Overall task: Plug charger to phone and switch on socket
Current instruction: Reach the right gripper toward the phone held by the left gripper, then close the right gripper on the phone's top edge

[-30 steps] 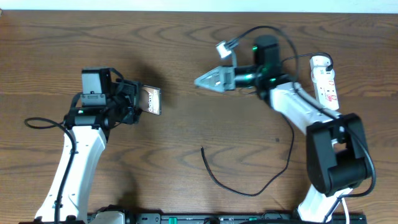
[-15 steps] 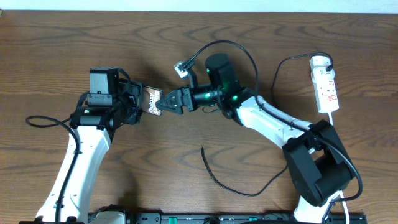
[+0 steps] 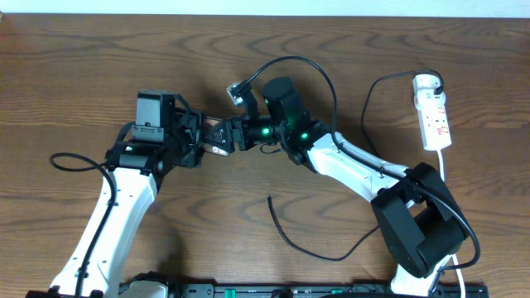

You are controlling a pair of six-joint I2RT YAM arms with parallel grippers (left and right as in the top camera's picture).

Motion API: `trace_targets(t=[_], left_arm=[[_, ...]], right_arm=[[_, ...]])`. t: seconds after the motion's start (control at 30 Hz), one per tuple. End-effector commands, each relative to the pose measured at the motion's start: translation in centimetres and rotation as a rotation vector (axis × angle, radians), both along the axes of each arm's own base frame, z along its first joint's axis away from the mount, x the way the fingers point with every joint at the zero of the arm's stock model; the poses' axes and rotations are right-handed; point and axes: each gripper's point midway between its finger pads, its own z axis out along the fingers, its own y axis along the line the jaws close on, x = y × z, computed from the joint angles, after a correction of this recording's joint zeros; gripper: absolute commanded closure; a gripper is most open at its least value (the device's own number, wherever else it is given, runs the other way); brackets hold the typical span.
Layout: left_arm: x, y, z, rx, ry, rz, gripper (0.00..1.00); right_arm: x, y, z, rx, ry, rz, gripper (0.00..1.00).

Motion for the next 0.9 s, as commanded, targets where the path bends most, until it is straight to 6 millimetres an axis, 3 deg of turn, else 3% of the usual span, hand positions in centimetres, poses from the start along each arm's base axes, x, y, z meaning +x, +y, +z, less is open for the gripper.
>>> trace_targets(t=[0.0, 0.27, 0.87], left_arm=[[0.6, -0.6, 1.7, -0.042, -0.027, 0.042, 0.93], [0.5, -1.0, 1.8, -0.06, -0.024, 0.029, 0.93], [0.2, -1.7, 1.9, -0.094, -0.018, -0.001, 0.93]], right_arm=[[0.3, 0.3, 0.6, 0.003, -0.022, -0.011, 0.32], [0.2, 0.4, 0.6, 0.001, -0.02, -0.009, 0.56], [0.2, 0.4, 0.3, -0.007, -0.015, -0.014, 0.62]])
